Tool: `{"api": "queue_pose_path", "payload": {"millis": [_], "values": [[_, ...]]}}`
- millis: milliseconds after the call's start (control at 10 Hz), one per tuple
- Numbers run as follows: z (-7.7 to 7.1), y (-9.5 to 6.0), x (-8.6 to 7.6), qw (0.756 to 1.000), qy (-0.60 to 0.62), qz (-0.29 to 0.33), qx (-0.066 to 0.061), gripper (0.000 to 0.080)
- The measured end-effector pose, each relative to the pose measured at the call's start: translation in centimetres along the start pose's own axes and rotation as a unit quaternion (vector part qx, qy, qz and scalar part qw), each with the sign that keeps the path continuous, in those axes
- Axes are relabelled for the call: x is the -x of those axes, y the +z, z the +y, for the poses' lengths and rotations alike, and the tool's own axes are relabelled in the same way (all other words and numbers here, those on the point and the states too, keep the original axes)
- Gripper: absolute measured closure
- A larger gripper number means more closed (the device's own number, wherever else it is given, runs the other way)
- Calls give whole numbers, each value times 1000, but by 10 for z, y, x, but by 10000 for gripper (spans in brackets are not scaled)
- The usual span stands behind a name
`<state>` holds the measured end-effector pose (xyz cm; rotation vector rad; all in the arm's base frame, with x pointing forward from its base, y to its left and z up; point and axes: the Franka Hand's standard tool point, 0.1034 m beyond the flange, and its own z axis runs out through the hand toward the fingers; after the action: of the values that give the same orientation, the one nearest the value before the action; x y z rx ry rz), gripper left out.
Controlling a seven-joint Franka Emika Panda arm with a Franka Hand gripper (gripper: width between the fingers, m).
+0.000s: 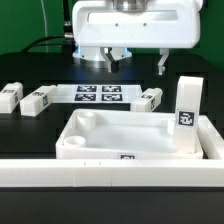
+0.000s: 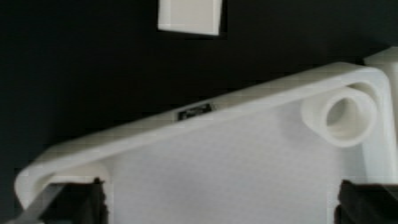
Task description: Assemble desk
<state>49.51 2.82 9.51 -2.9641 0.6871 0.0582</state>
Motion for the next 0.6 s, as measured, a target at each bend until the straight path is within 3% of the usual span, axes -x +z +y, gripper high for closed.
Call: {"api": "queue_pose_path", "payload": {"millis": [100,300,400,500,600], "values": [[0,2,1,1000,7,-6,-5,151],[-1,0,1,1000,5,-17,-3,151],[2,3,7,999,3,-42,-1,151],[7,7,13,994,14,-106,1,151],[8,12,10,992,17,-125,4,151]]}}
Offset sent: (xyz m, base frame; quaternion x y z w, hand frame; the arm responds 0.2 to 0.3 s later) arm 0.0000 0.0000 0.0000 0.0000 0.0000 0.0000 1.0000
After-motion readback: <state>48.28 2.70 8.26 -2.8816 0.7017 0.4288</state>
